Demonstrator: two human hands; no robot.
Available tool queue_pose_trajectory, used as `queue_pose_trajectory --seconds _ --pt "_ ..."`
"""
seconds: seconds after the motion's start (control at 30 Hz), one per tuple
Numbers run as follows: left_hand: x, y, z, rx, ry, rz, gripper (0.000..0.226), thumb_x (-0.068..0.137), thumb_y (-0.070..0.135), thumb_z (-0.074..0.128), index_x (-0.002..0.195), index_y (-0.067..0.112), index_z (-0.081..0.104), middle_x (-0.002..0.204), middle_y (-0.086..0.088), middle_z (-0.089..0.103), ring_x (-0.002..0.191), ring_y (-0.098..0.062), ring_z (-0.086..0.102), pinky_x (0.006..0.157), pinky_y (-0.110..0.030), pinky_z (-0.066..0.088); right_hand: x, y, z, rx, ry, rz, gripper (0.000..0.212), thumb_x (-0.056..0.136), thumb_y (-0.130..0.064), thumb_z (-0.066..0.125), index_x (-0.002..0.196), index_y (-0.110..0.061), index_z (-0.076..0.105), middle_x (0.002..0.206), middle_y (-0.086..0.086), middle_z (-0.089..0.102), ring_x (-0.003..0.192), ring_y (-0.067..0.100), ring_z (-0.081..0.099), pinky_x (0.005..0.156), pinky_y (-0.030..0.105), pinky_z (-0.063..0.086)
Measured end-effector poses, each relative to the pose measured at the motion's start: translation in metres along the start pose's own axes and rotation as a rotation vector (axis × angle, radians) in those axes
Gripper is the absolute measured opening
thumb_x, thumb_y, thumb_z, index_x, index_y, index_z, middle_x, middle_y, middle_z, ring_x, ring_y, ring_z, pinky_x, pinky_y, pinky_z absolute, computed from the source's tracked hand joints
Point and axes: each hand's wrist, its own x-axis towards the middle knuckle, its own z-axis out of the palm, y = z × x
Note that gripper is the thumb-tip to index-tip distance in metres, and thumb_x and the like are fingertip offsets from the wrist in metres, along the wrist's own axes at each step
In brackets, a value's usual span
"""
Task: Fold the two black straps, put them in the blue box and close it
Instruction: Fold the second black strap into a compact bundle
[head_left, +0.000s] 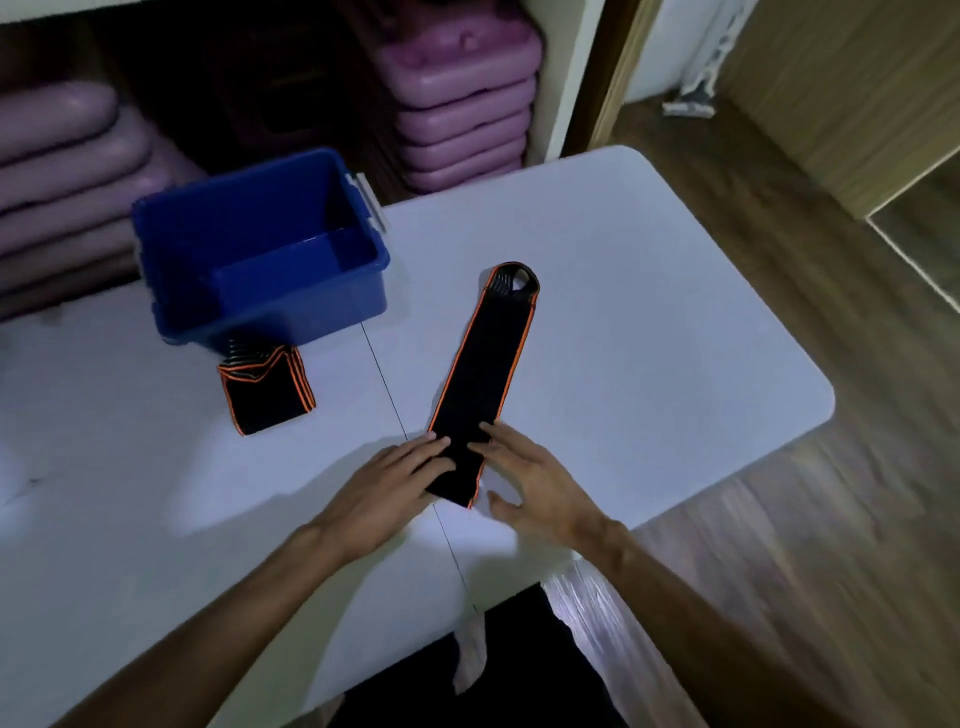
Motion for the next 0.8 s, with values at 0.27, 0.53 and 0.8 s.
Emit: queue_pose_trajectory --seconds 0.27,0.53,0.8 --pt "0.001 0.026 0.009 -0.128 0.070 -0.007 0.031 0.095 0.040 0.045 0.118 0.023 0.055 0.114 0.007 0.065 0.101 -0.016 0.058 0.086 -0.025 0.039 -0.030 -0.017 0.022 0.045 0.093 0.148 0.039 0.095 -0.030 0.059 0.129 -0.010 0.060 0.139 0.004 0.057 0.135 0.012 0.044 0.107 0.018 0.034" --pt "0.022 0.023 0.000 -0.587 0.070 -0.305 0.031 0.091 0.048 0.055 0.115 0.029 0.050 0.066 -0.001 0.057 0.062 -0.013 0.057 0.060 -0.026 0.046 -0.028 -0.031 0.008 0.340 0.226 0.482 0.019 0.092 -0.037 0.061 0.102 -0.021 0.059 0.080 -0.009 0.071 0.073 0.005 0.066 0.069 0.025 0.053" --pt "0.039 0.025 0.014 -0.730 0.314 -0.497 0.030 0.092 0.034 0.059 0.116 0.017 0.051 0.068 0.001 0.052 0.061 -0.014 0.052 0.055 -0.014 0.042 0.005 -0.025 -0.001 0.328 0.217 0.634 0.018 0.092 -0.039 0.060 0.100 -0.022 0.060 0.070 0.003 0.070 0.070 0.016 0.066 0.065 0.027 0.049"
